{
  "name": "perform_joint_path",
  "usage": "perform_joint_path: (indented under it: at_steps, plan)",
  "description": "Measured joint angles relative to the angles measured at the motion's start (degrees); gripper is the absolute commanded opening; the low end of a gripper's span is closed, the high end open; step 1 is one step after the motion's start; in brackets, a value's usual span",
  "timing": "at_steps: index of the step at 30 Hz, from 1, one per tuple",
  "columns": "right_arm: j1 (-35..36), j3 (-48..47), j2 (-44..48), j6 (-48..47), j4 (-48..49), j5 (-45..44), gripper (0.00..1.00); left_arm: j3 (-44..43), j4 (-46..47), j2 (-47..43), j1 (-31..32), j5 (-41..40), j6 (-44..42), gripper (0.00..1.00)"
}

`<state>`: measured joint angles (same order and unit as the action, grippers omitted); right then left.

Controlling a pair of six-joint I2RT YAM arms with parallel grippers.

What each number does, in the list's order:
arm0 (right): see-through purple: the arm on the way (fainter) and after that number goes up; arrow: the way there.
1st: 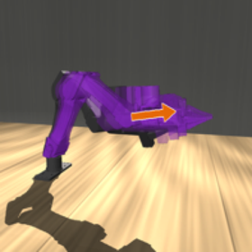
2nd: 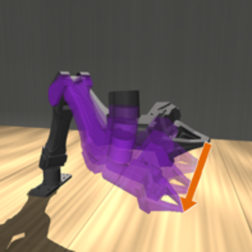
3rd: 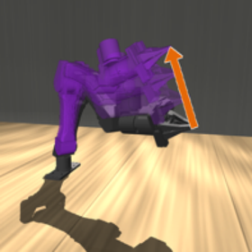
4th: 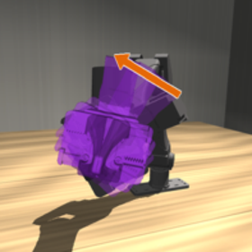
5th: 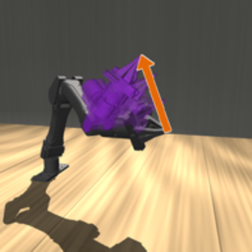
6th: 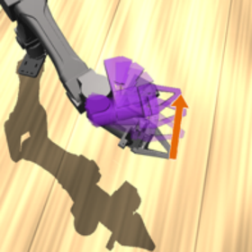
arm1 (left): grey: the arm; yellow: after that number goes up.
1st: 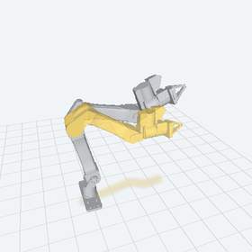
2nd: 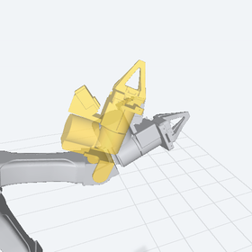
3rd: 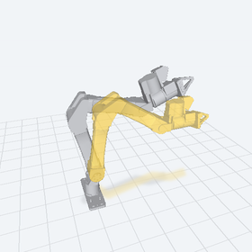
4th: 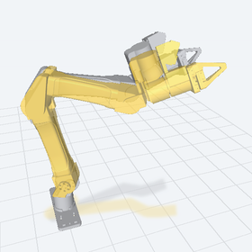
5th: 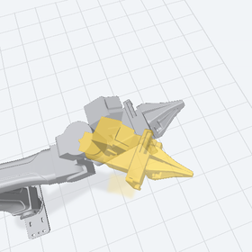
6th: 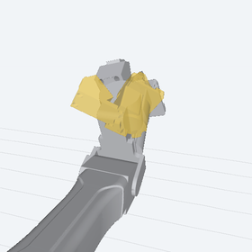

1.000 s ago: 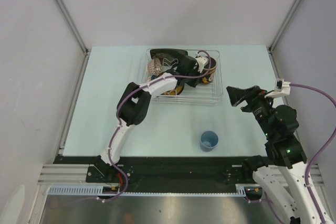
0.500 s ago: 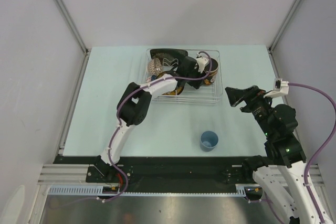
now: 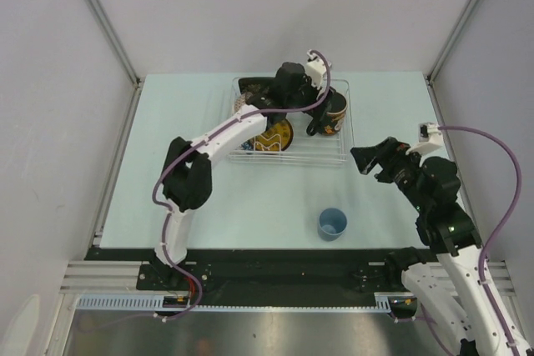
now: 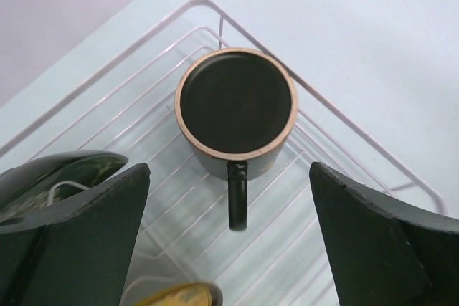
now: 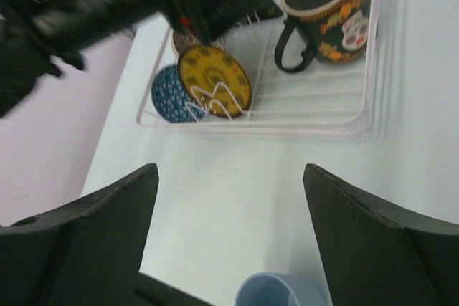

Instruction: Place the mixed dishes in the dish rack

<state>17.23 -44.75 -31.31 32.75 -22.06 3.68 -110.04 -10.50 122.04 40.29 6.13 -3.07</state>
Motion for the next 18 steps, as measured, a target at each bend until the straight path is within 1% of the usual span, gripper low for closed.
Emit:
perform_joint_path:
  at_steps: [1,4,6,7,9,12,15,18]
  plan:
    - [0.07,0.02,-1.20,-0.46,-0.98,1.01,0.81,0.00,-0.90,-1.25,0.00,0.00,0.00,0.98]
    - [1.84,0.02,-5.44,-2.01,-3.52,3.52,0.79,0.00,-5.22,-6.32,0.02,0.17,0.09,0.98]
    - [6.21,-0.04,-7.96,-3.10,-5.46,3.30,0.79,0.31,-8.63,-10.27,-0.22,0.90,0.07,0.97]
    - [10.03,-0.13,-9.38,-3.58,-6.91,2.47,0.79,1.33,-9.68,-12.83,-0.44,1.42,0.04,0.97]
    - [18.78,-0.39,-12.33,-4.37,-10.38,0.20,0.75,5.46,-12.04,-19.06,-0.90,2.05,-0.11,0.97]
    - [31.06,-2.08,-16.31,-4.31,-16.17,-4.37,0.72,14.58,-14.45,-29.35,-1.95,3.13,-0.52,0.96]
    - [39.34,-4.00,-19.61,-3.34,-20.26,-8.52,0.72,24.30,-15.13,-37.29,-4.39,3.23,-1.03,0.95]
    - [44.87,-4.48,-21.90,-1.84,-23.30,-12.24,0.72,32.37,-16.55,-41.62,-5.97,2.97,-1.53,0.95]
